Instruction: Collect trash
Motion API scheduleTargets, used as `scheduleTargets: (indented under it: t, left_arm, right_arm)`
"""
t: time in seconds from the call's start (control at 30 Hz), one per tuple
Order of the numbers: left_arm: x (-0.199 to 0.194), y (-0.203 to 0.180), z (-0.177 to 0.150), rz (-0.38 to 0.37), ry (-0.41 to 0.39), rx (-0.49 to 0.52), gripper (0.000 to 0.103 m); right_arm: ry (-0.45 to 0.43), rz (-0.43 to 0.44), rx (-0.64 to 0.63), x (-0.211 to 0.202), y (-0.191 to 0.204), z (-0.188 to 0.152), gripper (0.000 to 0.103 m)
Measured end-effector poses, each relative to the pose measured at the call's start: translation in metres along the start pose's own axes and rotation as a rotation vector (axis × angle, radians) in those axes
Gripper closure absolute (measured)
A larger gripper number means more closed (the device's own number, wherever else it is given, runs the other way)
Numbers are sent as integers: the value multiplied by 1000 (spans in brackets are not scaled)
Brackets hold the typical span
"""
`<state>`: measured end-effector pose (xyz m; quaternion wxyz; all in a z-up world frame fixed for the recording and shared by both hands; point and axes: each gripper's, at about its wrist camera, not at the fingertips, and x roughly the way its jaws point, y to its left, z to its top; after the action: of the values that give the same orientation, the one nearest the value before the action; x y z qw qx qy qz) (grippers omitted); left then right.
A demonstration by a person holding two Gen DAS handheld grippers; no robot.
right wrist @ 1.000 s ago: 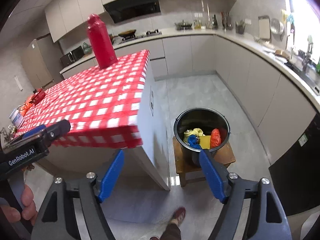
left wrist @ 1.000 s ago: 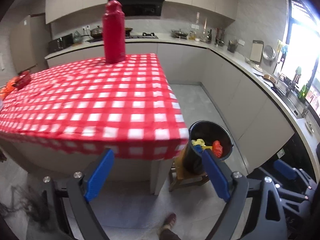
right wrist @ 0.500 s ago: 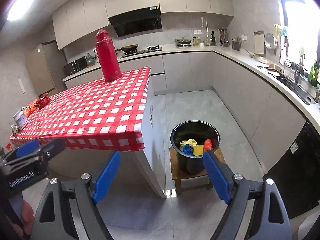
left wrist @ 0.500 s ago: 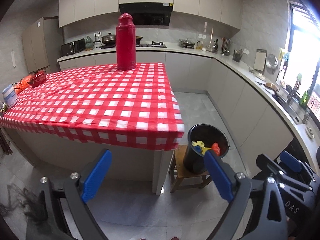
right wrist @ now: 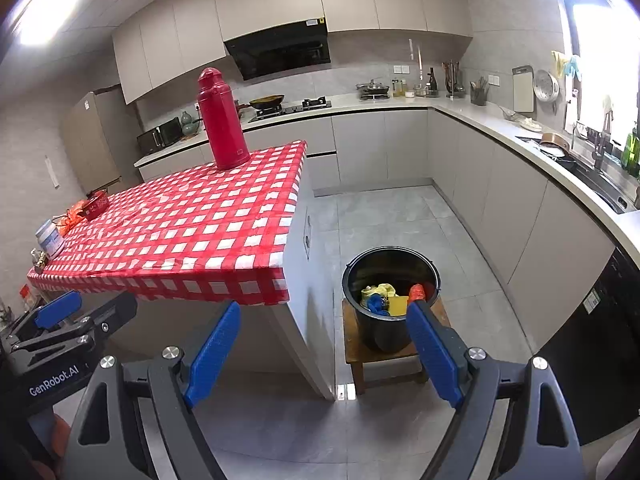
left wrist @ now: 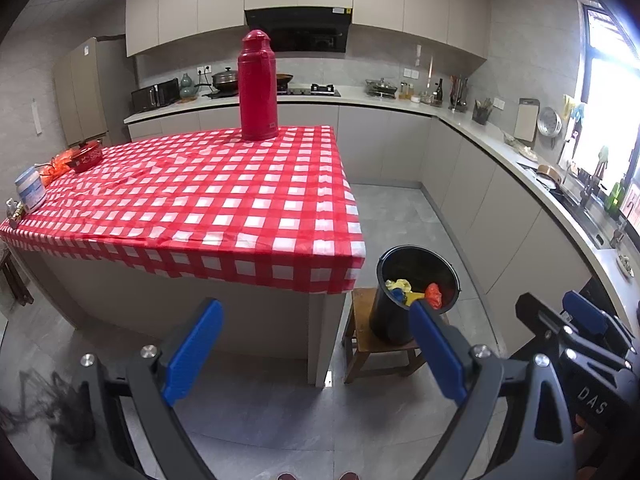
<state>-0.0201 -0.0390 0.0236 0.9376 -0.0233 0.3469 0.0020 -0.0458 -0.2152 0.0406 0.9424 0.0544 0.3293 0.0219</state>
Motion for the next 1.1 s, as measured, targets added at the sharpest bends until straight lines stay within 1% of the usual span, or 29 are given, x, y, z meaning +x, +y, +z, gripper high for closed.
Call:
scheduleTargets:
  t: [0.43, 1.1]
  left_arm:
    - [-5, 2, -3, 18, 2, 5, 8]
    - [-11, 0, -3, 2, 7, 14, 8]
  right_arm:
    - [0, 11, -11, -5, 5, -3, 16]
    - [-2, 9, -2, -8, 8, -8, 16]
